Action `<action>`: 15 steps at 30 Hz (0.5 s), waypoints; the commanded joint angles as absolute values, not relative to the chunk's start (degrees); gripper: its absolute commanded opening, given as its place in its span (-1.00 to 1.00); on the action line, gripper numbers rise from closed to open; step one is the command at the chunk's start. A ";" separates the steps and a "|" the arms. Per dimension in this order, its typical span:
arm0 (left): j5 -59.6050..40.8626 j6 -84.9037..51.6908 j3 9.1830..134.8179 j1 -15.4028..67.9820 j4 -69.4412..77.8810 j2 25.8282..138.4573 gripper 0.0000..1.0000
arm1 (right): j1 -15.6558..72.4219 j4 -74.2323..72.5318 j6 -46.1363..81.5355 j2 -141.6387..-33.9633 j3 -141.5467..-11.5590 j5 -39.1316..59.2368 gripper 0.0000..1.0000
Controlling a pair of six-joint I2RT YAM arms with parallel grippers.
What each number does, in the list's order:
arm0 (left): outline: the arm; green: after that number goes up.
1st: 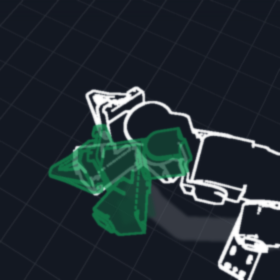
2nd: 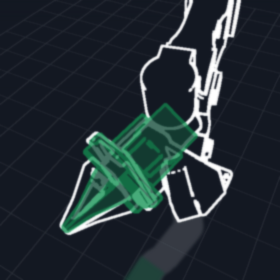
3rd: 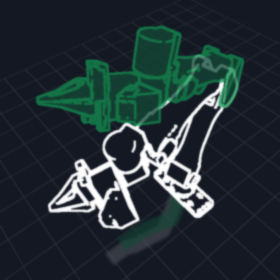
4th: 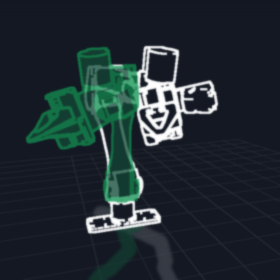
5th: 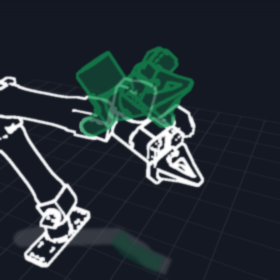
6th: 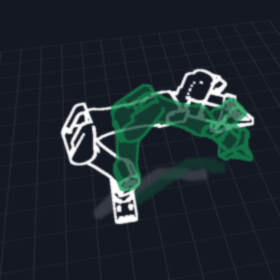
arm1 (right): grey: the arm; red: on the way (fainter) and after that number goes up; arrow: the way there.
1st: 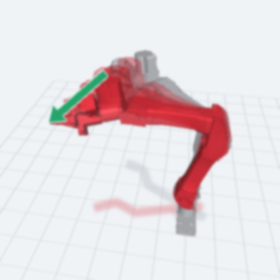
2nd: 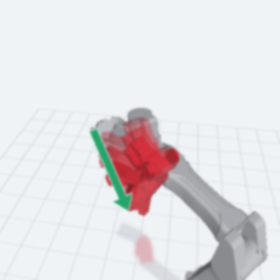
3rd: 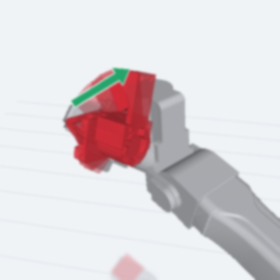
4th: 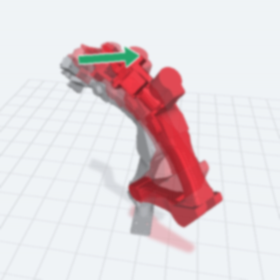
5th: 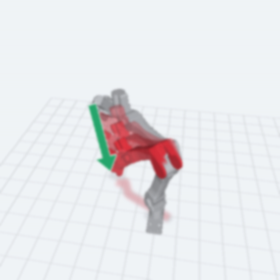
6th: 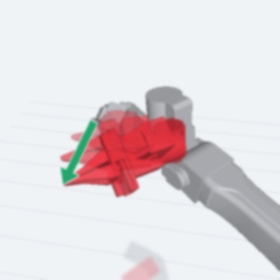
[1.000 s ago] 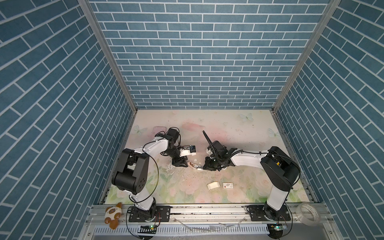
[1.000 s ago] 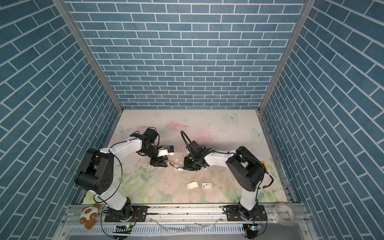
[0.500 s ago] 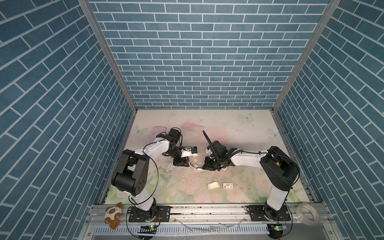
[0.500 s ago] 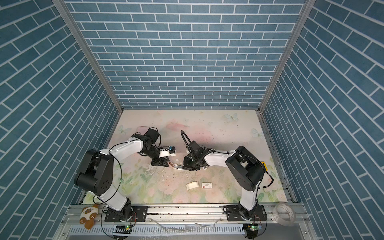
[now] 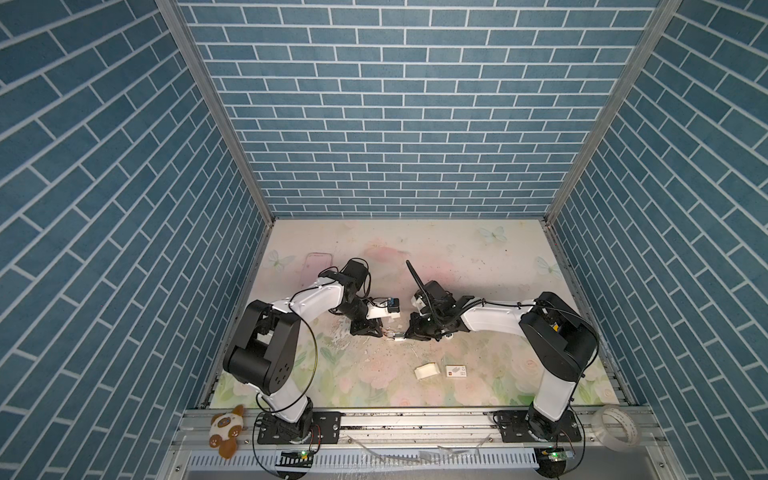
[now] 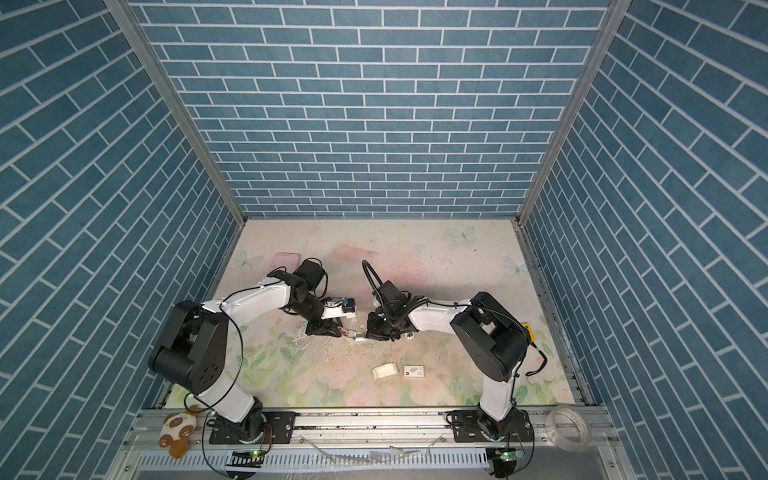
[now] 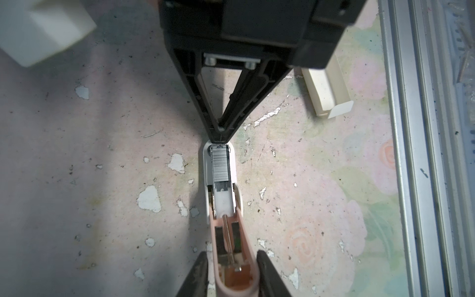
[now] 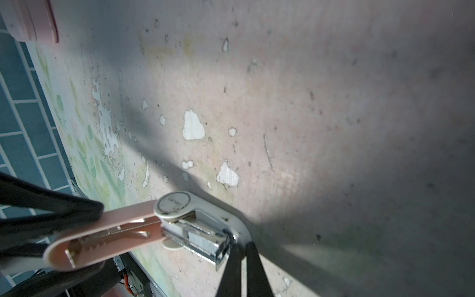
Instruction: Load the staples into the stapler
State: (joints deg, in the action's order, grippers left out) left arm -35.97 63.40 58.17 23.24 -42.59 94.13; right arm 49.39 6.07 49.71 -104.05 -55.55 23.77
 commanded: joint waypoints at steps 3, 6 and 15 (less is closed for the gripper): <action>-35.40 62.92 57.16 23.67 -43.40 91.81 -0.13 | 49.35 6.58 51.33 -106.70 -54.35 21.97 -0.85; -34.36 63.43 56.02 23.66 -43.17 90.79 -0.07 | 49.28 6.59 51.33 -106.61 -54.26 21.99 -0.85; -33.46 63.59 53.81 23.56 -42.74 90.02 -0.15 | 49.33 6.15 51.42 -106.58 -53.87 21.97 -0.85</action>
